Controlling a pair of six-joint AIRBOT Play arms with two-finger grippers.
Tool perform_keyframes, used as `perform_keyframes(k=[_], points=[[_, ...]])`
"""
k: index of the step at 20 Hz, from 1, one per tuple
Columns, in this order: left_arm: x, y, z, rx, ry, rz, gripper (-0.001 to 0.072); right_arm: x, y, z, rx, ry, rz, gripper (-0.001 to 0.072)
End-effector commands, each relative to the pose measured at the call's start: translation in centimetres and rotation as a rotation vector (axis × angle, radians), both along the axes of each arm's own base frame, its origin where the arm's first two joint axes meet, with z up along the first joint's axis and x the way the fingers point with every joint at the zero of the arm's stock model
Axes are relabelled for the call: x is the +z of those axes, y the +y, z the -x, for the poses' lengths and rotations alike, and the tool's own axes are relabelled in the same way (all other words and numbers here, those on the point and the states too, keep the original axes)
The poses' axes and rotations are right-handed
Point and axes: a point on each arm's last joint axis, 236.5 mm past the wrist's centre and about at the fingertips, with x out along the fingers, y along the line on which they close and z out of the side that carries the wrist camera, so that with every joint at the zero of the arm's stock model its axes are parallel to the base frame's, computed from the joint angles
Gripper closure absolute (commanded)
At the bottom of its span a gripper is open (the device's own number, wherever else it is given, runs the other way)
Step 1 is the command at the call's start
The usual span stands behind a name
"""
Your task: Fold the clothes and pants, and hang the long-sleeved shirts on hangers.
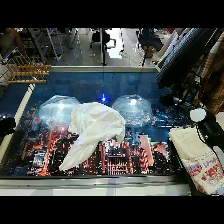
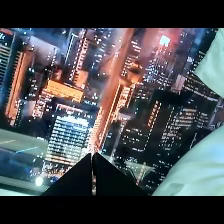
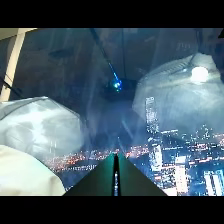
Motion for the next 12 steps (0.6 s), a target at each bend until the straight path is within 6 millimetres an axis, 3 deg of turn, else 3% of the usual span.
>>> perform_keyframes(k=[1, 9, 12], points=[[0.1, 0.0, 0.0, 0.001, -0.002, -0.001, 0.0700, 0.0, 0.0, 0.0, 0.001, 0.001, -0.001, 0.0694], [0.1, 0.0, -0.1, 0.001, -0.004, 0.002, 0.0700, 0.0, 0.0, 0.0, 0.001, 0.001, 0.000, 0.0694], [1.0, 0.5, -2.2, 0.017, -0.104, -0.015, 0.0700, 0.0, 0.0, 0.0, 0.001, 0.001, 0.000, 0.0694]])
